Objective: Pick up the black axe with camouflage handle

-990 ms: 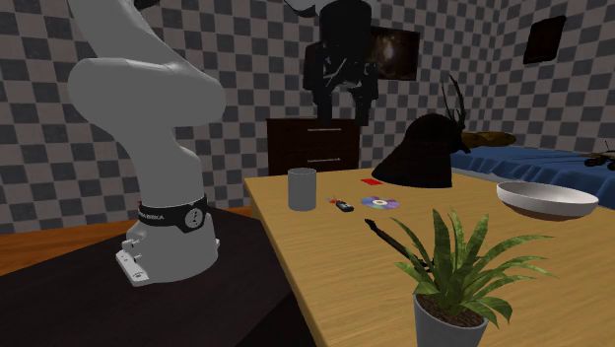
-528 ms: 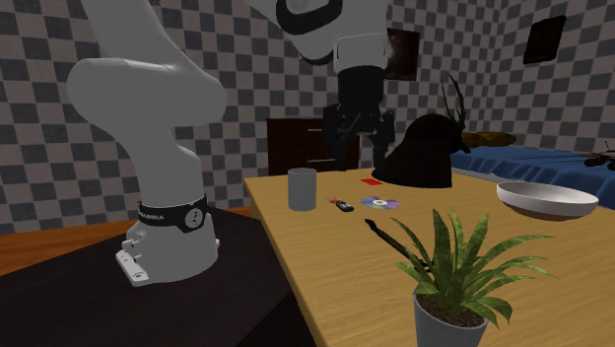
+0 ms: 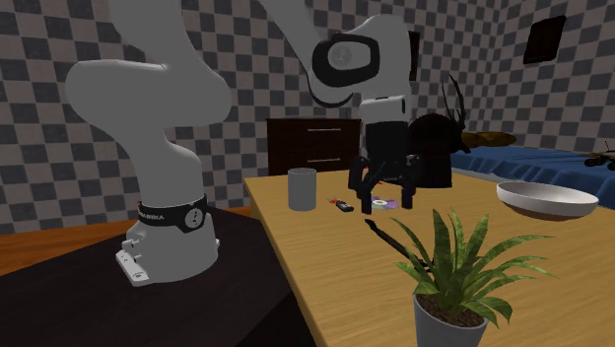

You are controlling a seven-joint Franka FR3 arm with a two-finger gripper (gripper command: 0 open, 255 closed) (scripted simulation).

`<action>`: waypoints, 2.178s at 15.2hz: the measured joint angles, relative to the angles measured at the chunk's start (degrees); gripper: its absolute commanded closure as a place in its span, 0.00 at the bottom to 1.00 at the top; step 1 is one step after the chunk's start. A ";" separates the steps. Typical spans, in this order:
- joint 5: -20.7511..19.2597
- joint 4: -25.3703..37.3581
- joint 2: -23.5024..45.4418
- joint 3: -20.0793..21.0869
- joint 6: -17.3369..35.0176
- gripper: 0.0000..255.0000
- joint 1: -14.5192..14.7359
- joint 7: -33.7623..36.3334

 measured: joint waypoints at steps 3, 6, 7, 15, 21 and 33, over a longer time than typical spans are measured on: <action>-15.76 2.91 9.97 6.62 3.13 0.00 -7.71 16.79; -26.61 3.96 15.67 6.06 4.20 0.00 -8.75 25.70; -29.83 4.23 17.29 5.23 4.40 0.00 -8.42 28.15; -40.23 5.55 22.11 1.36 5.20 1.00 -5.55 36.17; -39.64 5.65 21.90 1.64 5.07 1.00 -5.72 35.76; -8.47 3.12 5.78 7.28 1.48 1.00 -7.05 12.15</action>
